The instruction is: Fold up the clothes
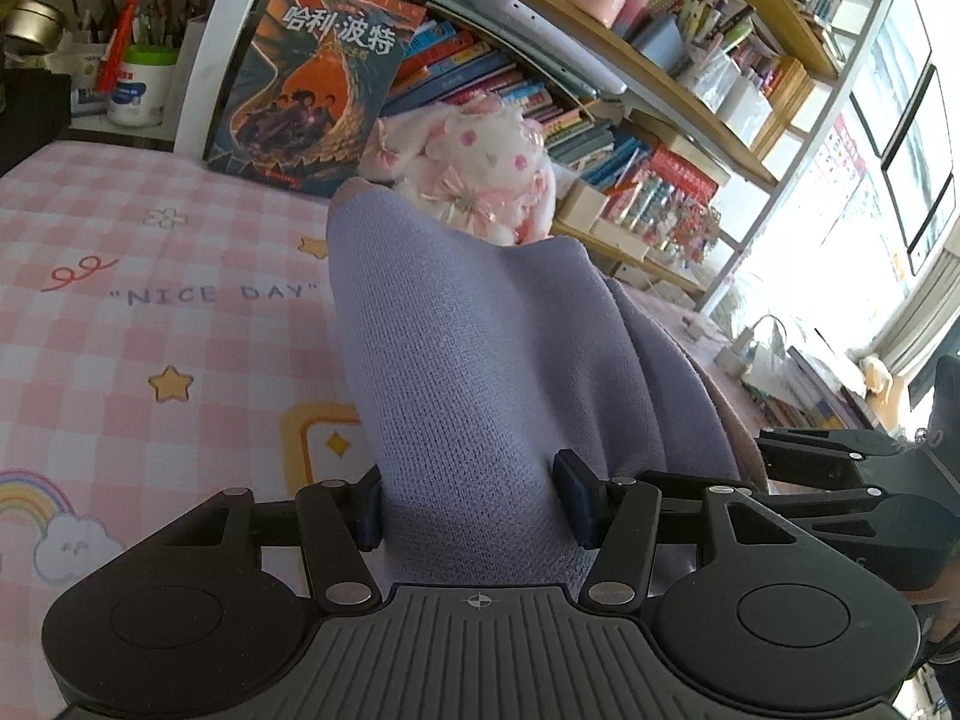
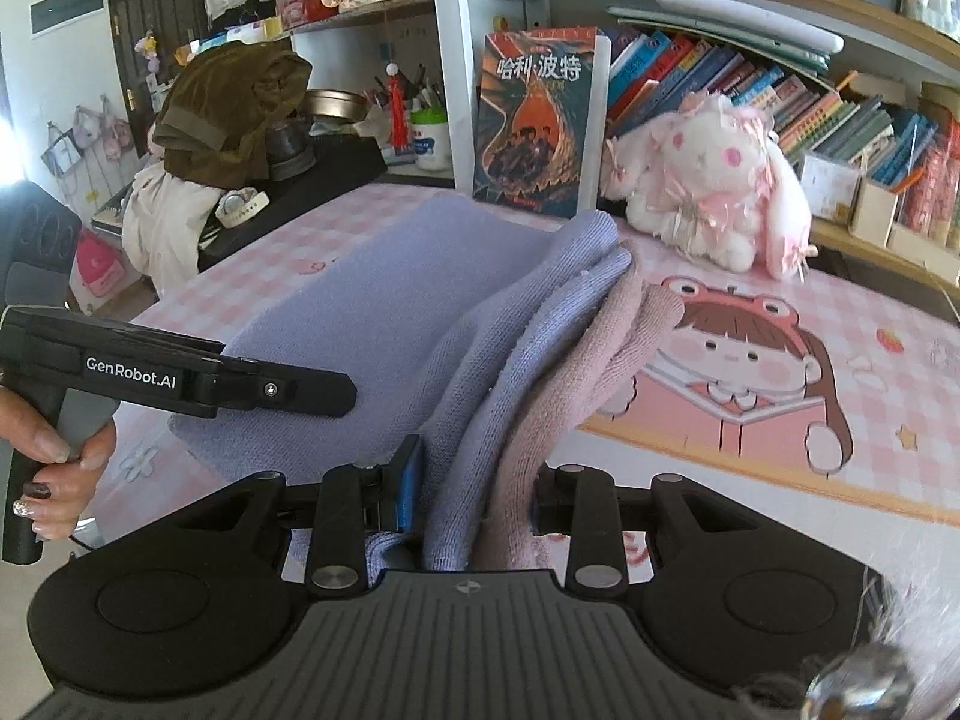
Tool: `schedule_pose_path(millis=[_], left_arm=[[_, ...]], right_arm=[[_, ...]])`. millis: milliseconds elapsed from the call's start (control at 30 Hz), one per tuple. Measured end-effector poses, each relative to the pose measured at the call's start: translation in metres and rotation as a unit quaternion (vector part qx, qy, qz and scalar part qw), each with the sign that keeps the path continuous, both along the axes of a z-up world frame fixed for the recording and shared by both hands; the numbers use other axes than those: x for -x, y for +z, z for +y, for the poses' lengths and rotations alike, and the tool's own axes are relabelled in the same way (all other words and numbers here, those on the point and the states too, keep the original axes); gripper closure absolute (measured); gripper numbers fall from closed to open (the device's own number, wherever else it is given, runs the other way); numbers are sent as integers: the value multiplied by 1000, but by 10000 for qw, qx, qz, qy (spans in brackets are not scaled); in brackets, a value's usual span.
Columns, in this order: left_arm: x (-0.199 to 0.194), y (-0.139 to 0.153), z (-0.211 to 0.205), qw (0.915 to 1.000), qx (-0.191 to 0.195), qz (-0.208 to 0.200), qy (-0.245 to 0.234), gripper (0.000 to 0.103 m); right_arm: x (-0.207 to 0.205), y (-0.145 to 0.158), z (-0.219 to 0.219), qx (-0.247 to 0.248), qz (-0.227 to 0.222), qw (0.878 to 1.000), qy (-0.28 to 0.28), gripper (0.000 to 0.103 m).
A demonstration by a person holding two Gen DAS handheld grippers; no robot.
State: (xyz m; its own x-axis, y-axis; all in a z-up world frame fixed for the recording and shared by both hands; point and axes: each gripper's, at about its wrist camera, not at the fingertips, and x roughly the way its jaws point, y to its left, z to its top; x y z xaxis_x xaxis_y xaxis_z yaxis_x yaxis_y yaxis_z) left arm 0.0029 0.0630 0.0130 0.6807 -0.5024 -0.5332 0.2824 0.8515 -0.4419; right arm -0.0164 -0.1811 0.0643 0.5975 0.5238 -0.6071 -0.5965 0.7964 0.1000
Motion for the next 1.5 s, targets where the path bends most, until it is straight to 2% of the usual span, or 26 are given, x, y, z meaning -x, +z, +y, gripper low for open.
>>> schedule_pose_path(millis=[533, 933, 1167, 1333, 1400, 1467, 1500], left_arm=[[-97, 8, 8, 9993, -15, -236, 291, 49], [-170, -15, 14, 9981, 248, -94, 551, 49], [-180, -40, 20, 9961, 575, -32, 673, 48], [-178, -53, 25, 9934, 821, -61, 802, 44], [-177, -52, 24, 9935, 771, -61, 840, 39], [-172, -47, 21, 9946, 515, -130, 888, 32], [-170, -44, 19, 9950, 371, -171, 913, 29]], right_arm=[[-93, 2, 20, 80, -577, 9983, 34, 73], [-178, -19, 30, -66, -533, 9984, -181, 73], [-200, -44, 21, -394, -412, 9977, -366, 73], [-205, -58, 8, -920, -277, 9931, -672, 68], [-204, -60, 6, -927, -313, 9924, -750, 62], [-202, -58, 5, -884, -395, 9919, -826, 58], [-199, -57, 4, -864, -443, 9915, -868, 52]])
